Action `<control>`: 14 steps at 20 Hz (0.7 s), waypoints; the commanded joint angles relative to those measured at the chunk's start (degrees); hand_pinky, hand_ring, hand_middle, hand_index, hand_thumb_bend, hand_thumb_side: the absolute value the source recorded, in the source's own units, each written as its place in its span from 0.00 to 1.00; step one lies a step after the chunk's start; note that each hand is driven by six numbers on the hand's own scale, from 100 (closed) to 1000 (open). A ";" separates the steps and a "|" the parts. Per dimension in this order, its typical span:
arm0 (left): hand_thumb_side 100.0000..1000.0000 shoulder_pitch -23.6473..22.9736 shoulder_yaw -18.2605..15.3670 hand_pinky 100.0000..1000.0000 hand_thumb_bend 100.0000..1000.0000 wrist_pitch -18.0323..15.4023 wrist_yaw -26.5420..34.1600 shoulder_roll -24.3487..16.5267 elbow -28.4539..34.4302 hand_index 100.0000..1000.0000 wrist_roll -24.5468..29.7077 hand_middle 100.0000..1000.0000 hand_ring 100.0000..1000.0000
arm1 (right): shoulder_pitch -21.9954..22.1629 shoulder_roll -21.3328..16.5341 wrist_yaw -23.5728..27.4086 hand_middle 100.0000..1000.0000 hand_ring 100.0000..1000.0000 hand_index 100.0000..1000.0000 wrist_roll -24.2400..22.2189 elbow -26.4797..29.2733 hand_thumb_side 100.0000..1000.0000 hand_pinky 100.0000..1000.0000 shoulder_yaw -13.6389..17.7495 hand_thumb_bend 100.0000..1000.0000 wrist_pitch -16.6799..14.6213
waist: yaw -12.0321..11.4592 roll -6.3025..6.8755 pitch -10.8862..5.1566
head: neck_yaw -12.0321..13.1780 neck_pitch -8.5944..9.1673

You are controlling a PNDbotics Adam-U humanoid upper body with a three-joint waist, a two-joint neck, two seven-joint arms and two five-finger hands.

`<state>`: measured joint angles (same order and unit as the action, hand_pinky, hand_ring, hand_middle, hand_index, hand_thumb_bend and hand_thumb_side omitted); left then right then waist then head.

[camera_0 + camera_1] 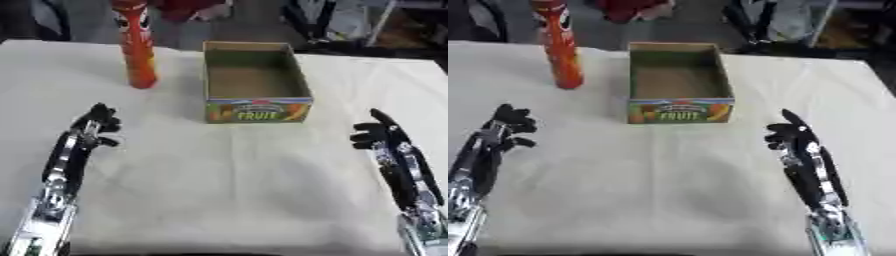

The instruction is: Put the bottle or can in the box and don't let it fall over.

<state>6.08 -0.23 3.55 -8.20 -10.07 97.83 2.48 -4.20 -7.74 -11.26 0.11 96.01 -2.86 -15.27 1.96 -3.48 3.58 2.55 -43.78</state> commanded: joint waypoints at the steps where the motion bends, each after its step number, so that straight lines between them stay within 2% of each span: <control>1: 0.94 0.50 -0.19 0.56 0.42 -0.14 -0.33 -0.42 0.87 0.79 -0.07 0.61 0.68 | -0.42 -0.41 0.07 0.67 0.65 0.93 -0.24 0.61 0.81 0.63 0.28 0.00 -0.25 | 0.01 0.21 -0.76 | -0.16 -0.34; 10: 0.93 0.57 -0.25 0.56 0.43 -0.15 -0.29 -0.47 0.91 0.79 -0.24 0.61 0.69 | -0.43 -0.40 0.08 0.67 0.65 0.93 -0.31 0.58 0.81 0.63 0.33 0.00 -0.30 | 0.06 0.21 -0.78 | -0.37 -0.34; 13: 0.90 0.83 -0.79 0.56 0.42 -0.21 -1.23 -2.35 1.95 0.80 -0.92 0.62 0.69 | -0.46 -0.38 0.02 0.67 0.65 0.93 -0.35 0.43 0.81 0.63 0.32 0.00 -0.27 | 0.31 0.22 -0.83 | -0.35 -0.34; 14: 0.86 1.07 -0.88 0.57 0.45 -0.37 -1.81 -3.16 2.63 0.81 -1.11 0.62 0.69 | -0.42 -0.48 -0.01 0.67 0.65 0.93 -0.33 0.36 0.81 0.63 0.36 0.00 -0.26 | 0.39 0.43 -0.92 | -0.29 -0.34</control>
<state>6.23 -0.61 3.32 -9.44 -11.52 98.88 1.77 -4.20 -7.74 -11.26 -0.11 95.97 -2.85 -15.46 2.31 -3.32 3.58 2.37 -43.78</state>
